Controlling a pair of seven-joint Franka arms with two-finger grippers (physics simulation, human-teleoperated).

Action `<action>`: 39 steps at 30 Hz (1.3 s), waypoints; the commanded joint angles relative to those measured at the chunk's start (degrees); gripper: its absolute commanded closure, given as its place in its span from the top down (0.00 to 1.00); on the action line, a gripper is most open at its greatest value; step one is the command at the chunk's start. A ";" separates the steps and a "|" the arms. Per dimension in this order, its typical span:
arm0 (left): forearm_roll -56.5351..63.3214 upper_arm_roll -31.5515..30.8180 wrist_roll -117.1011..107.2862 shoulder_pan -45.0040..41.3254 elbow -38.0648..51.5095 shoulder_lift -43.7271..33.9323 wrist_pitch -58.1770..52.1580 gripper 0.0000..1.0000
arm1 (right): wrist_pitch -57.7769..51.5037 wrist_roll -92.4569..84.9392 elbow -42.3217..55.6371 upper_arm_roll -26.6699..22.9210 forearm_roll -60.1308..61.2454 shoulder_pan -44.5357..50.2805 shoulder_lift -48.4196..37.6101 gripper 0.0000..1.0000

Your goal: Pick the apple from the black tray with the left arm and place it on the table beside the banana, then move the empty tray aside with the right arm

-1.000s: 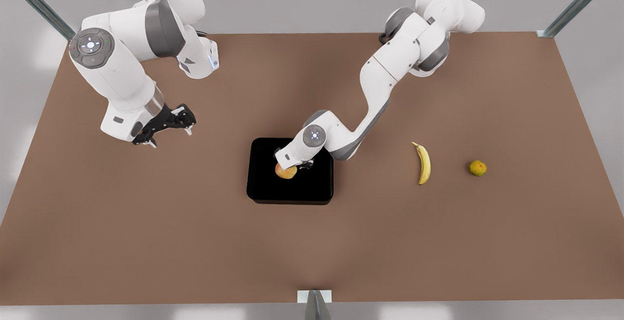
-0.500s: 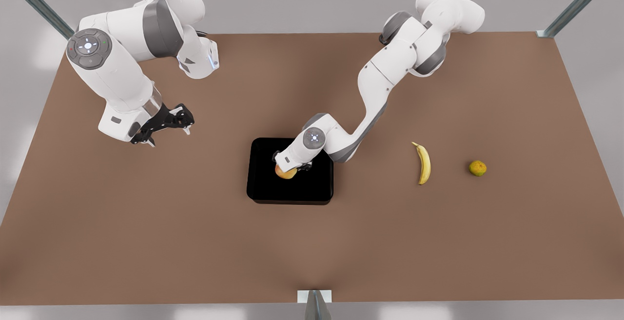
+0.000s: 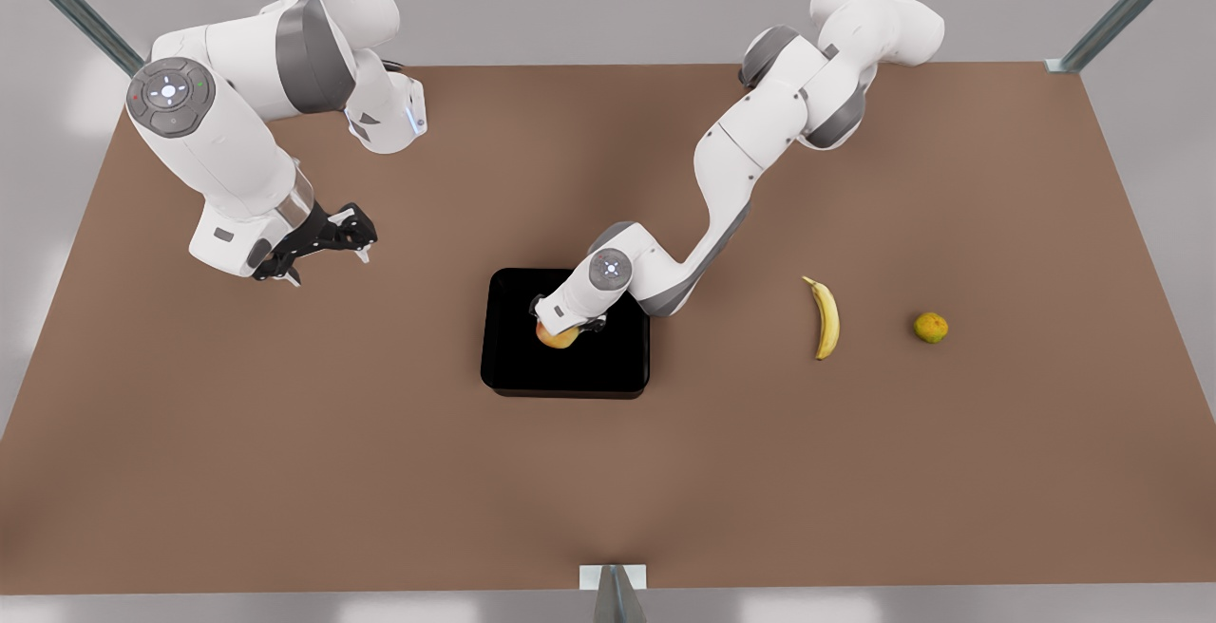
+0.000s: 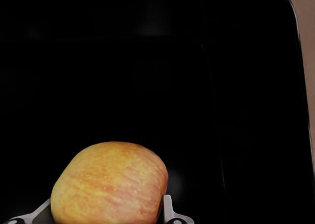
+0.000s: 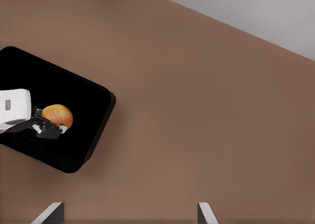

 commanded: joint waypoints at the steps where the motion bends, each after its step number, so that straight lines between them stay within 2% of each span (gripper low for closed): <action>1: 0.48 -0.01 -0.96 0.00 0.03 -0.07 0.21 0.95 | -0.03 0.15 0.03 0.00 0.06 0.00 -0.03 1.00; 3: 0.48 -0.01 -0.96 0.00 0.03 -0.07 0.21 0.91 | -0.03 0.15 0.03 0.00 0.06 0.00 -0.03 1.00; 4: 0.48 -0.01 0.44 0.00 0.03 -0.07 0.13 0.85 | -0.03 0.15 0.03 0.00 0.06 0.00 -0.12 1.00; 7: 0.48 -0.01 0.62 0.00 -0.06 -0.07 0.04 0.82 | -0.03 0.15 0.03 0.00 0.06 0.00 -0.03 1.00; 9: 0.48 -0.01 0.62 0.00 -0.06 -0.16 -0.14 0.76 | -0.03 0.15 0.03 0.00 0.06 0.00 -0.12 1.00; 18: 0.13 -0.01 0.62 0.09 -0.23 -2.71 -1.89 0.75 | -0.12 0.15 0.03 0.09 0.14 0.18 -0.12 1.00; 26: -1.37 0.08 0.62 0.53 -2.25 -10.35 -14.63 0.73 | -0.47 0.15 0.03 0.44 -0.03 0.18 -0.12 1.00; 29: -1.63 0.16 1.85 2.28 -6.47 -15.80 -19.29 0.72 | -0.47 0.15 0.03 0.97 -0.12 0.18 -0.12 1.00; 31: -1.63 0.16 2.03 3.34 -9.81 -18.97 -20.18 0.72 | -0.47 1.38 0.03 2.46 -0.21 0.18 -0.20 1.00; 35: -2.07 0.25 5.63 7.38 -14.82 -24.42 -24.92 0.72 | 1.11 1.47 2.49 11.34 -0.21 0.35 1.11 1.00; 37: -1.98 0.25 9.32 10.28 -16.49 -26.79 -27.56 0.72 | 1.38 1.04 2.49 12.66 -0.21 0.35 1.55 1.00; 39: -1.89 0.25 12.40 12.74 -18.16 -28.55 -27.82 0.72 | 1.38 0.68 3.54 13.89 -0.47 1.76 10.08 1.00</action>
